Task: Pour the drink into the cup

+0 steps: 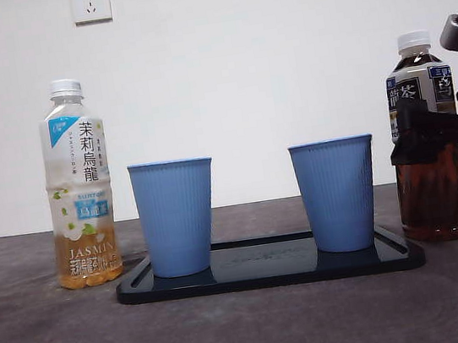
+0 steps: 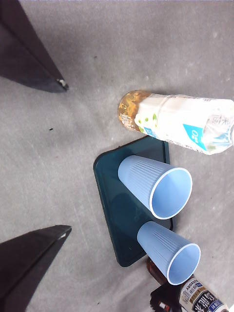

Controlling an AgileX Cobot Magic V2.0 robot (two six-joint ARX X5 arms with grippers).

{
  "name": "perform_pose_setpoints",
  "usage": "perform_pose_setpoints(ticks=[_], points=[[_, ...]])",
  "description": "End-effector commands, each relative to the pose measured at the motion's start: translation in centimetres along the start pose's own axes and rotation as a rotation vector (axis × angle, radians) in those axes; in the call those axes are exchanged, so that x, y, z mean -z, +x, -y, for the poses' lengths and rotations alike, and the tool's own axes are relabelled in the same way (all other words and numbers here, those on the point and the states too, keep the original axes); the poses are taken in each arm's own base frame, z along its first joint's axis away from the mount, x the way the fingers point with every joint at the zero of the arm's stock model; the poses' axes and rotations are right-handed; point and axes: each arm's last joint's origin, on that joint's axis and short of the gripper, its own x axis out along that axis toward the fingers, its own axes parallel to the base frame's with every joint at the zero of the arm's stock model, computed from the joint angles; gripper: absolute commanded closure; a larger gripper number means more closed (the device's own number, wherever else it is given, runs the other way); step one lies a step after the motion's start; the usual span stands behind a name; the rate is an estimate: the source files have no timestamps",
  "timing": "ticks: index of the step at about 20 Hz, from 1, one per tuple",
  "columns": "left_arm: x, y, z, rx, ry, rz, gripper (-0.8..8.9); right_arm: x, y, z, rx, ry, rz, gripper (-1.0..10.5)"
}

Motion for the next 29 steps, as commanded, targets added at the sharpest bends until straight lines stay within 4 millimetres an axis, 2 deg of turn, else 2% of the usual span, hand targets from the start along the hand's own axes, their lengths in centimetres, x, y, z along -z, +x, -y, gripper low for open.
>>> perform_pose_setpoints(ticks=[1, 5, 12, 16, 20, 23, 26, 29], points=[[-0.4, -0.3, 0.2, 0.007, 0.013, 0.021, 3.75, -0.2, 0.6, -0.1, 0.000, -0.019, 0.014, 6.5], [-0.4, -0.3, 0.2, 0.007, 0.014, 0.021, 3.75, -0.8, 0.4, -0.3, -0.019, -0.026, 0.045, 8.1], [-0.5, -0.3, 0.2, 0.007, 0.017, 0.027, 3.75, -3.8, -2.3, -1.1, -0.004, -0.103, 0.056, 8.1], [-0.5, -0.3, 0.2, 0.007, 0.022, 0.030, 3.75, -6.8, -4.5, -1.8, 0.037, -0.165, 0.010, 8.1], [-0.6, -0.3, 0.2, 0.007, 0.023, 0.032, 3.75, -10.8, -6.6, -2.9, 0.065, -0.308, -0.039, 8.1], [-0.6, -0.3, 0.2, 0.007, 0.024, 0.033, 3.76, -13.4, -7.7, -3.6, 0.071, -0.461, -0.144, 8.2], [-0.6, -0.3, 0.2, 0.007, 0.025, 0.036, 3.75, -14.7, -8.4, -3.9, 0.071, -0.580, -0.246, 8.5], [-0.6, -0.3, 0.3, 0.013, 0.030, 0.034, 3.75, -14.9, -8.5, -4.1, 0.094, -0.685, -0.341, 8.5]])
